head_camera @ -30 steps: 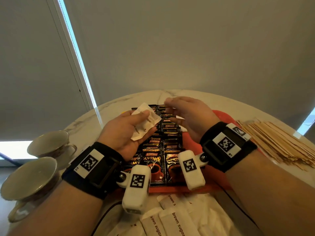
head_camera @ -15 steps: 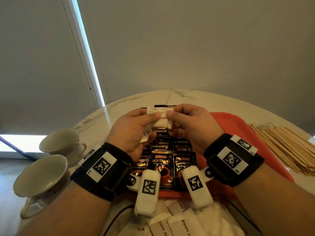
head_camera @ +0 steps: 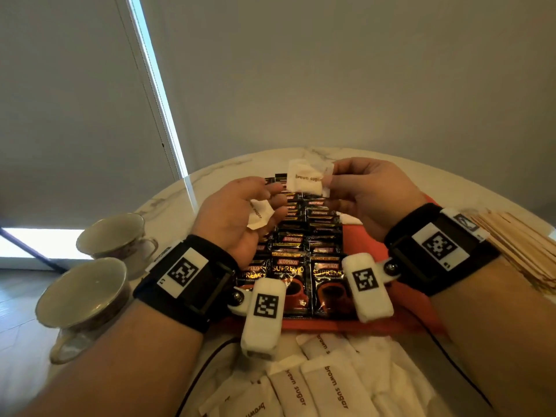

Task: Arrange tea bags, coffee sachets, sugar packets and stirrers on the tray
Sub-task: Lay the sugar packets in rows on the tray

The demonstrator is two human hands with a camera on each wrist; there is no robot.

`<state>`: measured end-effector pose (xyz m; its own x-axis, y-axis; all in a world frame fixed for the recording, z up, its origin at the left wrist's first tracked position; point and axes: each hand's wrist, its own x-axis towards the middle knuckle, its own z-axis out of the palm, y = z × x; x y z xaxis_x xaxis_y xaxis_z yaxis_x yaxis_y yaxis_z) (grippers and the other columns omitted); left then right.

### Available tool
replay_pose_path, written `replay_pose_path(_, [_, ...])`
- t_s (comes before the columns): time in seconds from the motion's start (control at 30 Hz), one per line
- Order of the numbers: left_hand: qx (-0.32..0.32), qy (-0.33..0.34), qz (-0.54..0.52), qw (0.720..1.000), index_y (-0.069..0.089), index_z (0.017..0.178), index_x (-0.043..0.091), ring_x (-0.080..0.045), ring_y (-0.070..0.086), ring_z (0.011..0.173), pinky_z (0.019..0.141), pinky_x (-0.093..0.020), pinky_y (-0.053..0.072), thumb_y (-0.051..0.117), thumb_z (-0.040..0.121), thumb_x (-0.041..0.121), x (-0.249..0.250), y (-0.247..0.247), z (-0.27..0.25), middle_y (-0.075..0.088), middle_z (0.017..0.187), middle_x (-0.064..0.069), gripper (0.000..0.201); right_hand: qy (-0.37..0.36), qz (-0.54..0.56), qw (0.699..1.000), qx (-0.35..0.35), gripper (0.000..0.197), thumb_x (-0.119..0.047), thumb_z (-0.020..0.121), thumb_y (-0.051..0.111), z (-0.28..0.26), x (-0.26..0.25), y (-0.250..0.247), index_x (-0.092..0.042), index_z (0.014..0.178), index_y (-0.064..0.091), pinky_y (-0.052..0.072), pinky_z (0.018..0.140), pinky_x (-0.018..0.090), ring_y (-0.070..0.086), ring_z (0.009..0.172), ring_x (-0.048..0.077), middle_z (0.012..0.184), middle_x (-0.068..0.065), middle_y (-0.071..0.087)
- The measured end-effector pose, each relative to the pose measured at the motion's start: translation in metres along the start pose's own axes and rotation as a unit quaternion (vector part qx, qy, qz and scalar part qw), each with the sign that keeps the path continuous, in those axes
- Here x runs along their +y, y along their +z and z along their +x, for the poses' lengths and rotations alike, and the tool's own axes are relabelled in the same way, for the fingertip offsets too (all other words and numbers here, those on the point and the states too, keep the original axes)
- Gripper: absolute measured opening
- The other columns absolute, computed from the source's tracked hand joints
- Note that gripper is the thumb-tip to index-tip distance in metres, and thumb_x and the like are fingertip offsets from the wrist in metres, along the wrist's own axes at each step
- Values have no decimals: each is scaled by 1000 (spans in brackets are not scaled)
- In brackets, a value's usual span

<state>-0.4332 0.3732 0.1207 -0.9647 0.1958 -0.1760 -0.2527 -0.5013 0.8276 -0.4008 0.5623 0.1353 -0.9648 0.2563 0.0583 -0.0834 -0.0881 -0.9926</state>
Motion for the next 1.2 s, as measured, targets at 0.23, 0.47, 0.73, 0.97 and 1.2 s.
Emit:
replay_pose_path(0.23, [-17,-3,-54,998,52,116,9,-34,78,99,82,-39,66,28,88,-27,0,-1,2,73,118,-26,52,103,-36,985,137,19,7,90,64,17,15,-70,-11,84,63,54,51,26,61,52,12,76,8,68])
replay_pose_path(0.47, [-34,1,-44,998,54,131,10,-32,78,103,81,-38,65,35,96,-22,-1,-3,5,76,117,-20,51,201,-134,964,116,13,6,87,69,19,31,-83,-5,92,68,50,43,22,57,56,12,74,8,63])
replay_pose_path(0.73, [-38,1,-29,999,55,127,9,-31,78,101,81,-37,65,35,97,-20,-2,-3,6,78,112,-19,46,217,-190,951,109,11,2,87,73,22,24,-72,-8,91,71,53,50,23,60,59,14,77,10,68])
replay_pose_path(0.97, [-35,-3,-22,999,54,127,8,-31,78,100,75,-34,66,37,97,-21,-4,-2,6,78,111,-18,46,209,-211,947,119,14,-2,83,79,21,22,-70,-7,95,73,49,64,32,58,59,18,75,11,67])
replay_pose_path(1.2, [-35,-6,-28,999,57,116,6,-35,78,101,82,-38,64,32,90,-21,-3,-1,4,77,113,-22,45,204,-169,957,117,10,-16,93,71,12,20,-64,-6,90,69,44,53,26,52,54,15,65,3,65])
